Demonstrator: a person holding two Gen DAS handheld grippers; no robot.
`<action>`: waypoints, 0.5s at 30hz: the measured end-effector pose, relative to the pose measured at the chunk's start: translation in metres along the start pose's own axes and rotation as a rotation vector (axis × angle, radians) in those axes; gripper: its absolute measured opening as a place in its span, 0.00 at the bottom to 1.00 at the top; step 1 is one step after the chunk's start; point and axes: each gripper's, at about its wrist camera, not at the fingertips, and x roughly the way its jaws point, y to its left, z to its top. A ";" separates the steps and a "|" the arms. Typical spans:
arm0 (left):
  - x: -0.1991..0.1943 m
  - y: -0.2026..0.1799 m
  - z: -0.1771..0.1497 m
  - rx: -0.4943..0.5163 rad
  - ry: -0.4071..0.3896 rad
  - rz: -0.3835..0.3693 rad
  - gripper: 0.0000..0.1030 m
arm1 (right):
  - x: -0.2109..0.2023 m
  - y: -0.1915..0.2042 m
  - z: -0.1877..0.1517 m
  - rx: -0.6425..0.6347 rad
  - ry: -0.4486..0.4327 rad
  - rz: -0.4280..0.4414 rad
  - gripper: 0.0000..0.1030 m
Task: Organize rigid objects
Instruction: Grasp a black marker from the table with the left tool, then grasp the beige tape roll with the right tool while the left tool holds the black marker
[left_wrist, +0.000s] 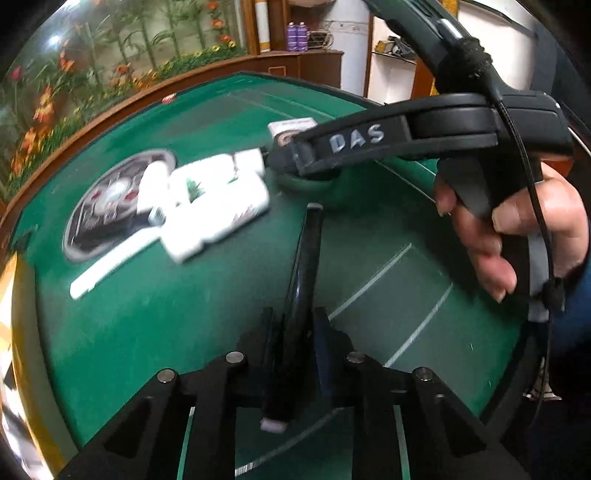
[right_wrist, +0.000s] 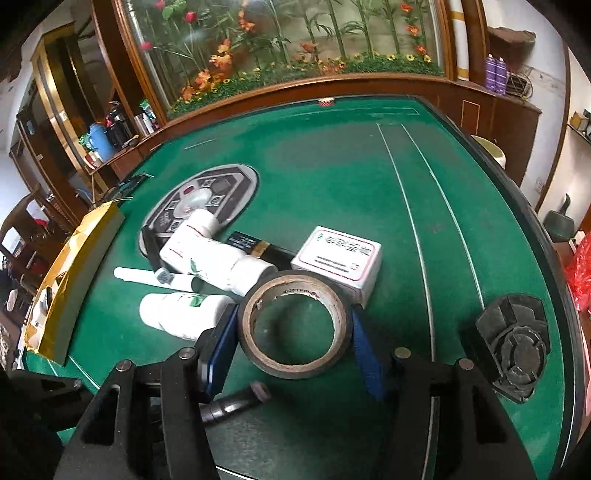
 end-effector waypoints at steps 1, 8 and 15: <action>-0.002 0.001 -0.001 -0.002 0.008 0.004 0.19 | -0.001 0.001 0.000 0.001 0.000 0.005 0.56; 0.009 -0.010 0.010 0.037 0.008 0.113 0.73 | -0.003 0.001 0.000 0.014 -0.007 0.033 0.56; 0.005 -0.008 0.004 -0.009 -0.021 0.002 0.15 | -0.006 0.000 0.000 0.027 -0.016 0.047 0.56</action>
